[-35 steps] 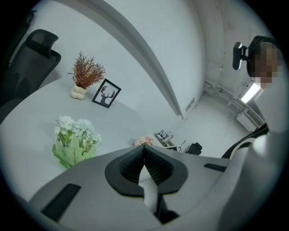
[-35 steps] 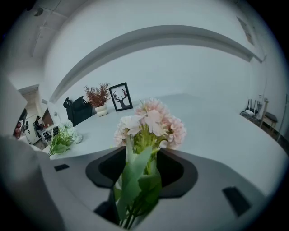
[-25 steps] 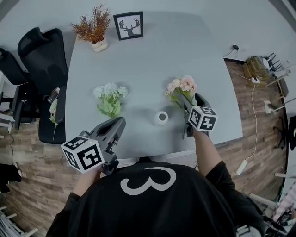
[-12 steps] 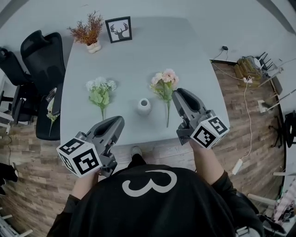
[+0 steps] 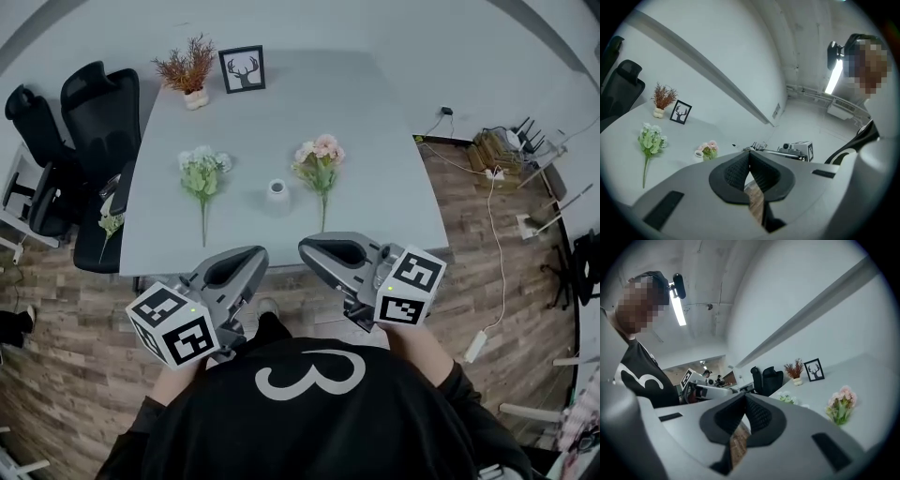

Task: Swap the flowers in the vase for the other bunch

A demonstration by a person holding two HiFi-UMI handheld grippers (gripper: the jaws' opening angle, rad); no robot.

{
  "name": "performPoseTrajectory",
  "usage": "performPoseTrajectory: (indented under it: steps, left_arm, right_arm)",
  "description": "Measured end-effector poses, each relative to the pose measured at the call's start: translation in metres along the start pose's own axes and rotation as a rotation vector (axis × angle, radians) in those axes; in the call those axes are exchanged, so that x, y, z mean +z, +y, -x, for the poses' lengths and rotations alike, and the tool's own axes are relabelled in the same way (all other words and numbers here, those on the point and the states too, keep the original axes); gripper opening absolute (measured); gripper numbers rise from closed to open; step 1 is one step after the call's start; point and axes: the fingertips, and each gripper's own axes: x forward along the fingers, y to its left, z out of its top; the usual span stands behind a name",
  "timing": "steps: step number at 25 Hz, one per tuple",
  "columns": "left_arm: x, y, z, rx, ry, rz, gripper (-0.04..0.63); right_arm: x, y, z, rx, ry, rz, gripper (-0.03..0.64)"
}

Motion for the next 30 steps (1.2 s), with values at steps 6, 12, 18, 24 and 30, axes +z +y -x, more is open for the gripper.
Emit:
performPoseTrajectory:
  steps: [6, 12, 18, 24, 30]
  left_arm:
    - [-0.014, -0.026, 0.005, -0.014, -0.024, 0.021, 0.011]
    - [-0.02, -0.041, 0.007, -0.029, -0.019, 0.011, 0.011]
    - [-0.022, -0.052, 0.004, -0.039, -0.016, 0.005, 0.011]
    - [-0.032, -0.048, 0.008, 0.02, 0.015, 0.003, 0.011]
    - [-0.036, -0.024, 0.029, 0.075, -0.023, 0.055, 0.011]
  right_arm:
    - [-0.016, 0.021, 0.018, -0.013, 0.034, 0.024, 0.009]
    - [-0.019, 0.034, 0.025, -0.006, 0.025, 0.019, 0.009]
    - [-0.017, 0.035, 0.035, -0.013, 0.007, 0.007, 0.009]
    - [-0.017, 0.044, 0.039, 0.02, -0.007, 0.013, 0.009]
    - [-0.025, 0.041, 0.017, 0.045, 0.033, -0.006, 0.009]
